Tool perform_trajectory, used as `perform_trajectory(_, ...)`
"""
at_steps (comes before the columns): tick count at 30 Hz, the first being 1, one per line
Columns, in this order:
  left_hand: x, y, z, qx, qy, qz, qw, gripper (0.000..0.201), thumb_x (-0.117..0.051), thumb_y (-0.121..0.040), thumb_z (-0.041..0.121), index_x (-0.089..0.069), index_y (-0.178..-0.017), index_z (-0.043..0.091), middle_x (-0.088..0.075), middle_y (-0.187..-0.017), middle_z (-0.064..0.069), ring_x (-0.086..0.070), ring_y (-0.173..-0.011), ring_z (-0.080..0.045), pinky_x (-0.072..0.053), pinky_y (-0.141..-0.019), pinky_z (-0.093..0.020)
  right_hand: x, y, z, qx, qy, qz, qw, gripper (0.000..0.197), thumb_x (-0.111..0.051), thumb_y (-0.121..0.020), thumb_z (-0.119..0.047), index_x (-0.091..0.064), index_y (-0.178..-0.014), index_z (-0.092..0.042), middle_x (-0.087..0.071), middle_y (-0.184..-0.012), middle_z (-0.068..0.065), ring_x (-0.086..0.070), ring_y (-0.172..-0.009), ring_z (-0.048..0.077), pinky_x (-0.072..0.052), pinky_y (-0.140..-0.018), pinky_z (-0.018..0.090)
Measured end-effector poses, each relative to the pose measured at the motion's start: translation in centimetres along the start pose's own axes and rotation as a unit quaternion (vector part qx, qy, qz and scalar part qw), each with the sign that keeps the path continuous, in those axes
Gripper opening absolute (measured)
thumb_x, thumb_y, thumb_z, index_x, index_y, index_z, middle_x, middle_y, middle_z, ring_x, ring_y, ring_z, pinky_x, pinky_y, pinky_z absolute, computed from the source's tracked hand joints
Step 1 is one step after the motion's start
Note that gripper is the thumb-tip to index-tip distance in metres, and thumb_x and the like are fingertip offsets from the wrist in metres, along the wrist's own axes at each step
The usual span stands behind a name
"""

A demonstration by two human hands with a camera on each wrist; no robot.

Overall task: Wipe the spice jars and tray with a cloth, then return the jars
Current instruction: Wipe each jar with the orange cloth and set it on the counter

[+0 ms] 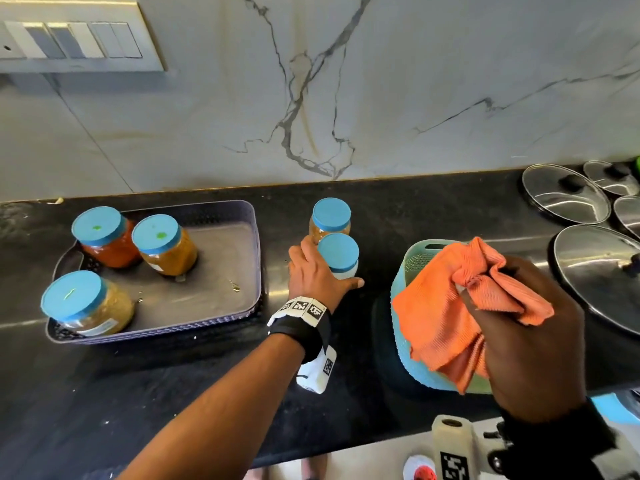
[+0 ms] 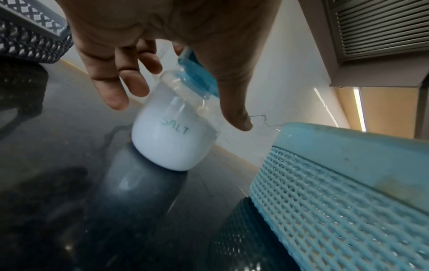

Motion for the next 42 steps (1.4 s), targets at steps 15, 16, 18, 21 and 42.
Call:
perform_trajectory(15,14.3,3.8,-11.5,0.071,0.099,0.083,0.989,0.016,-0.056,-0.095,0.031,-0.064,-0.083,0.024,-0.071,-0.078,0.009,-0.068,-0.077,-0.021,-0.058,-0.078,-0.046,-12.2,0.3,-0.3,-0.026,-0.094,-0.095,0.991,0.030,-0.072,-0.084,0.000,-0.070,-0.090,-0.029,-0.072,-0.084,-0.010,-0.064,-0.074,0.003,-0.047,-0.063,0.019)
perform_trajectory(16,15.8,3.9,-12.6,0.078,0.098,0.096,0.987,0.017,-0.057,-0.096,0.030,-0.063,-0.081,0.024,-0.071,-0.076,0.010,-0.067,-0.076,-0.018,-0.058,-0.079,-0.045,-13.6,0.6,-0.7,-0.024,-0.098,-0.104,0.989,0.032,-0.072,-0.084,0.001,-0.070,-0.090,-0.030,-0.072,-0.084,-0.009,-0.064,-0.075,0.005,-0.048,-0.064,0.019)
perform_trajectory(18,18.7,3.9,-14.2,0.087,0.090,0.125,0.984,0.015,-0.062,-0.096,0.028,-0.062,-0.082,0.024,-0.069,-0.079,0.010,-0.066,-0.079,-0.015,-0.057,-0.081,-0.042,-15.7,1.1,-1.7,-0.019,-0.103,-0.115,0.988,0.036,-0.072,-0.084,0.003,-0.070,-0.090,-0.032,-0.072,-0.085,-0.008,-0.064,-0.076,0.007,-0.048,-0.065,0.017)
perform_trajectory(21,21.6,3.0,-16.9,0.116,0.115,0.158,0.974,0.020,-0.072,-0.090,0.024,-0.058,-0.104,0.021,-0.066,-0.097,0.002,-0.064,-0.089,-0.018,-0.055,-0.085,-0.037,-18.1,1.4,-3.0,-0.007,-0.103,-0.128,0.986,0.036,-0.072,-0.084,0.002,-0.070,-0.090,-0.033,-0.071,-0.088,-0.007,-0.064,-0.081,0.008,-0.046,-0.067,0.011)
perform_trajectory(42,17.7,-7.6,-23.9,0.248,0.227,0.075,0.939,0.109,-0.095,-0.062,0.013,-0.029,-0.149,0.020,-0.046,-0.147,-0.007,-0.040,-0.140,-0.033,-0.038,-0.116,-0.052,-18.6,-0.7,-3.2,-0.062,-0.035,-0.067,0.995,0.027,-0.069,-0.089,-0.008,-0.068,-0.100,-0.033,-0.071,-0.093,-0.021,-0.065,-0.087,-0.002,-0.049,-0.073,0.028)
Point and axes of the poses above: each hand's wrist, its own y-axis away from the middle knuckle, its own x-axis out of the back of the hand, z = x × y, the point moved 7 cm from there along -y, towards the middle knuckle
